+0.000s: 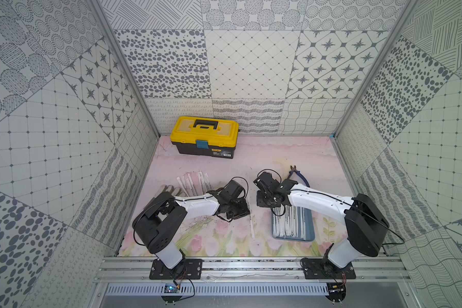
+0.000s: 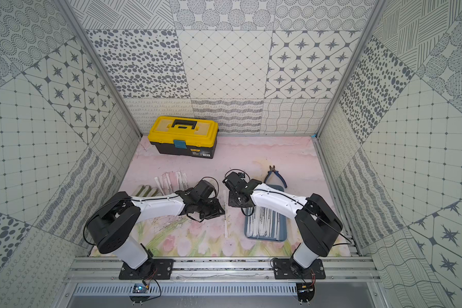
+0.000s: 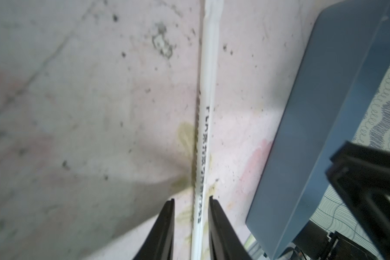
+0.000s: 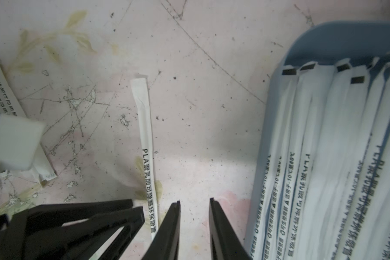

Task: Put the straws into the storage box
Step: Move the straw to the center of the board, then pick up the straw from the center of the board.

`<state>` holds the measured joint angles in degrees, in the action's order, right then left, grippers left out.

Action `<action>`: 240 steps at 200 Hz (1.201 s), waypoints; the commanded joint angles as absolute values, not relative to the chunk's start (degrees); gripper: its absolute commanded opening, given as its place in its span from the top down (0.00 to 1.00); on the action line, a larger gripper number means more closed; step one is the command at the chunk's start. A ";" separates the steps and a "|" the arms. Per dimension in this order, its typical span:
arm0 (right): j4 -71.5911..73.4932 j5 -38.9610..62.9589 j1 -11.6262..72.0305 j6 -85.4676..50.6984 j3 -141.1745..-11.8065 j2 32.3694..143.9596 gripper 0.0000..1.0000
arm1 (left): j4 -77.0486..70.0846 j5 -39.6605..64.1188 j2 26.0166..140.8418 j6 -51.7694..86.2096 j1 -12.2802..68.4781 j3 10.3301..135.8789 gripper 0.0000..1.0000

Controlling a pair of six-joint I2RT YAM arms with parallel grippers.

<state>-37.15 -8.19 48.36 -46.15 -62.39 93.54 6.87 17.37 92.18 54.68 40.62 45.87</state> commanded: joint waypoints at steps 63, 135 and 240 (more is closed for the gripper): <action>-36.92 -7.65 53.26 -46.72 -70.78 106.22 0.71 | 29.16 4.47 70.71 43.89 29.14 47.16 0.63; -39.17 -7.64 53.39 -45.57 -74.24 111.61 0.88 | 26.85 4.78 69.15 42.97 29.09 45.85 0.63; -49.82 -8.78 31.94 -34.61 -54.29 73.94 0.96 | 16.72 1.53 78.71 35.86 46.67 55.31 0.61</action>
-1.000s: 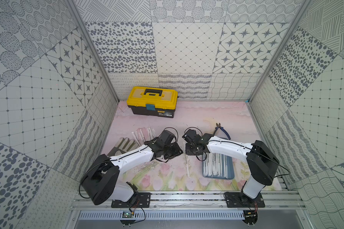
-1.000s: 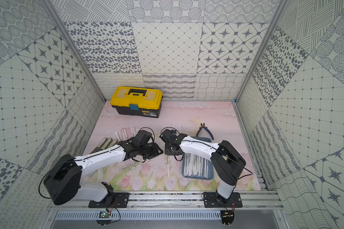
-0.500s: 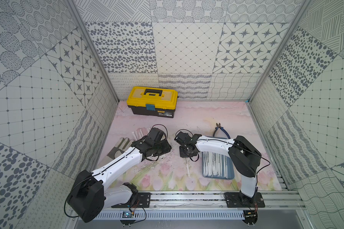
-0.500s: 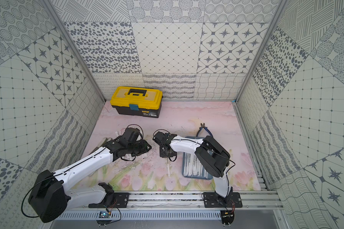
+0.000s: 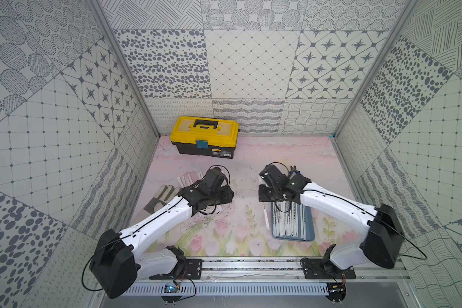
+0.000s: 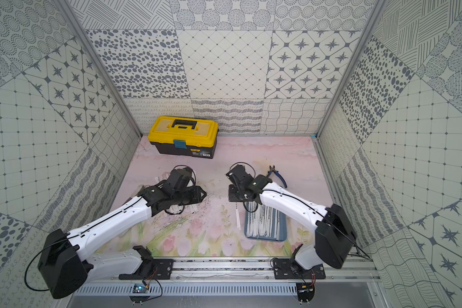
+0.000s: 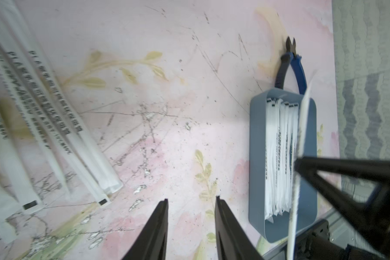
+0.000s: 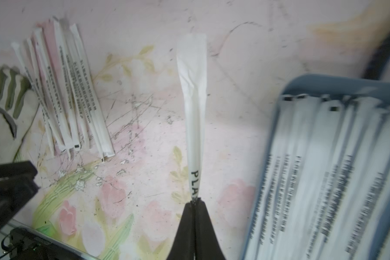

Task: Put the straws into the storage box
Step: Pick up the straw from the center of the board, then place the straw in the storage box.

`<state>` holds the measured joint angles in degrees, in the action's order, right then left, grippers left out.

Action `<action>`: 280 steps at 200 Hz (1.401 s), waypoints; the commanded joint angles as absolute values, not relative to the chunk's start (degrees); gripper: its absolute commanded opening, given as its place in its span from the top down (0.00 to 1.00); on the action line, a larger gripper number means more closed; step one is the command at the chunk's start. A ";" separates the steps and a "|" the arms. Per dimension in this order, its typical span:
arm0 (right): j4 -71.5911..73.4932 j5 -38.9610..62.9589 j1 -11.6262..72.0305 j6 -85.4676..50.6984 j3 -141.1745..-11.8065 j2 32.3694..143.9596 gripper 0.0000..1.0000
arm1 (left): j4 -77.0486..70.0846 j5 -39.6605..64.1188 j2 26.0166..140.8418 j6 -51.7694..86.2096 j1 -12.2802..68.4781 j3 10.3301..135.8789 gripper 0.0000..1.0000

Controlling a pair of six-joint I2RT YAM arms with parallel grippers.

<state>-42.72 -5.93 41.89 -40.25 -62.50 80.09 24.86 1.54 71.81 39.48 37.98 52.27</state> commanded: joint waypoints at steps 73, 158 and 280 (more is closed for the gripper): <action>-40.18 -7.05 19.19 -27.06 -47.24 77.74 0.98 | 14.14 3.24 86.99 35.99 49.33 58.18 0.61; -37.15 -9.11 19.25 -29.34 -45.31 84.44 0.91 | 15.46 2.02 83.13 36.87 45.67 54.21 0.61; -33.70 -9.59 53.84 -35.15 -81.67 107.34 0.64 | 39.68 -20.85 66.65 36.15 17.50 50.23 0.52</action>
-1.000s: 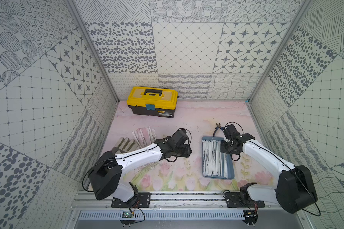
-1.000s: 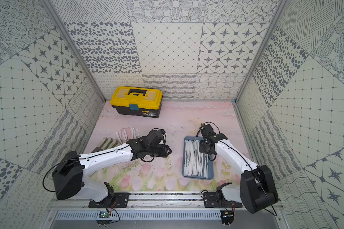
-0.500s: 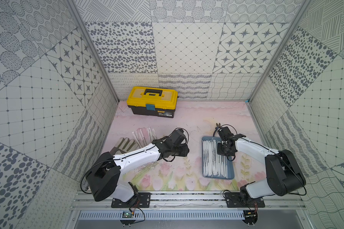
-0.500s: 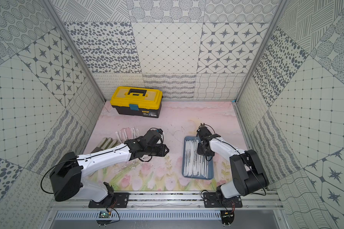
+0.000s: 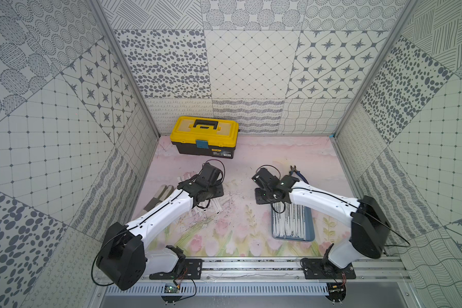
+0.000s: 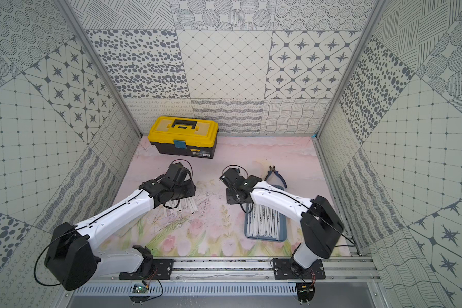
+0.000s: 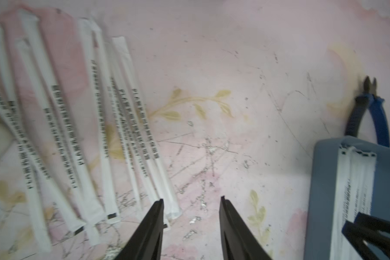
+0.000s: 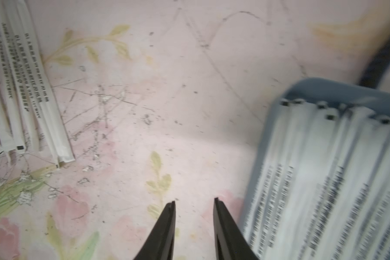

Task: Put the straws into the storage box
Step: Place the straw in the storage box, then move the straw to the center of the board.

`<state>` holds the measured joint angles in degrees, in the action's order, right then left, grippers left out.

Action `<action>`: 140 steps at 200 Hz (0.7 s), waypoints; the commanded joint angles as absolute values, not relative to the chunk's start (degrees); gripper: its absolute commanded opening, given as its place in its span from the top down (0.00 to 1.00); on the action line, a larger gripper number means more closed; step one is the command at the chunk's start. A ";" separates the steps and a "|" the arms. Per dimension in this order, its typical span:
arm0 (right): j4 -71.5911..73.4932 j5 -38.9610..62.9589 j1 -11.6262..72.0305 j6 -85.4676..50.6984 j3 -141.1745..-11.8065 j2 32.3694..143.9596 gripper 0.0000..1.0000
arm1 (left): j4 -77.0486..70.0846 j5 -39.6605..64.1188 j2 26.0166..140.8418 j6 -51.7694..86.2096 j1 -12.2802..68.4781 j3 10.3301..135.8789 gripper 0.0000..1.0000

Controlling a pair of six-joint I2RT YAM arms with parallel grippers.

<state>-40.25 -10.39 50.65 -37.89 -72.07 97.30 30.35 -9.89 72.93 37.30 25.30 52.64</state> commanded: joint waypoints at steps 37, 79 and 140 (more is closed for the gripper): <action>-36.07 -7.11 57.24 -29.94 -100.87 123.62 0.50 | 37.94 -27.91 60.32 38.41 12.96 47.06 0.48; -42.98 -8.73 58.10 -28.54 -117.67 137.17 0.49 | 37.22 -27.65 56.68 39.30 11.04 45.72 0.47; -51.79 -10.12 58.10 -27.95 -131.61 147.20 0.66 | 35.97 -24.67 57.28 38.50 10.77 45.61 0.48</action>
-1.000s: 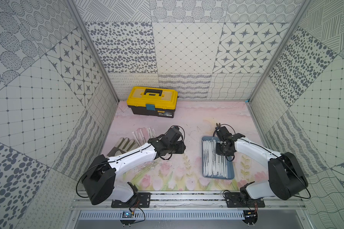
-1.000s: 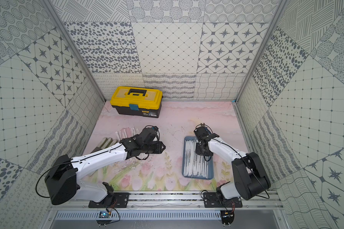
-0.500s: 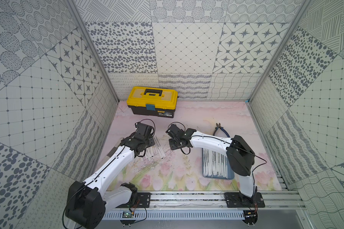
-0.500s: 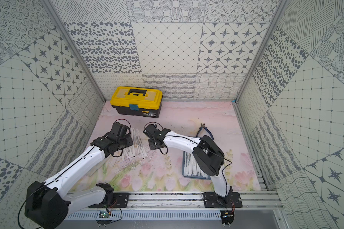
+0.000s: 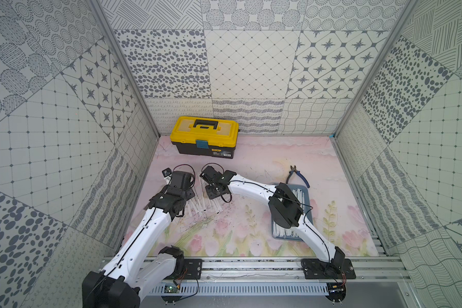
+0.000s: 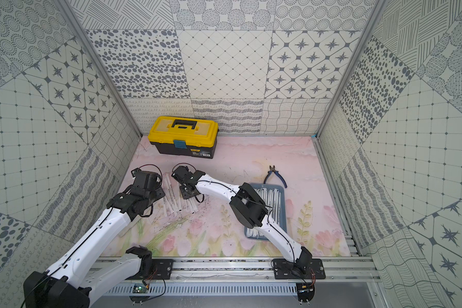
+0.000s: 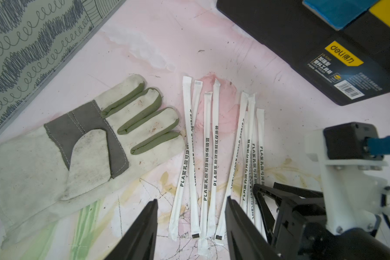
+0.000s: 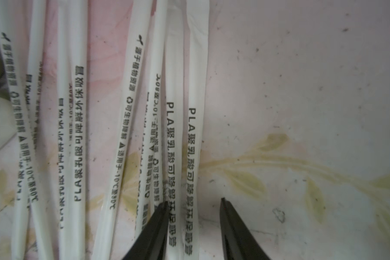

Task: Put the straws into the storage box
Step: Move the straw to the center of the board.

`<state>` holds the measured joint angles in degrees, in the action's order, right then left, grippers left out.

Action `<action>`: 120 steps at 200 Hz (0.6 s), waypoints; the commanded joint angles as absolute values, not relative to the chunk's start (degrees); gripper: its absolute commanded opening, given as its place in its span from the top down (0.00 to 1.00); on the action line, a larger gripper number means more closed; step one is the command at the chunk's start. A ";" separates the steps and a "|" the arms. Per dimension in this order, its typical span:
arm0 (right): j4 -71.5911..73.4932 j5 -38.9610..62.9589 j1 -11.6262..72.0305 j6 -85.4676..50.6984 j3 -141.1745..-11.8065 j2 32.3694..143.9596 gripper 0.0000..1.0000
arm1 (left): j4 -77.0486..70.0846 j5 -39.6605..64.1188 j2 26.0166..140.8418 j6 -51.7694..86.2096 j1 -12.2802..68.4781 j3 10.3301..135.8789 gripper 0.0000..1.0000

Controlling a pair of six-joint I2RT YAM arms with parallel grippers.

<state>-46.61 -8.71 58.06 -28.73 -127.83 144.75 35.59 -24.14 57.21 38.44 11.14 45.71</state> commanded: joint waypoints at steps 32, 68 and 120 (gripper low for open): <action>-51.57 -11.31 58.10 -28.47 -128.14 145.03 0.80 | 35.86 -23.35 57.35 38.46 10.81 45.55 0.48; -45.94 -12.15 57.31 -29.93 -112.64 134.86 0.85 | 35.70 -18.33 58.96 36.36 10.78 46.58 0.49; -40.39 -8.36 55.99 -36.19 -80.74 112.68 0.85 | 32.55 -13.68 62.74 40.68 22.58 46.59 0.52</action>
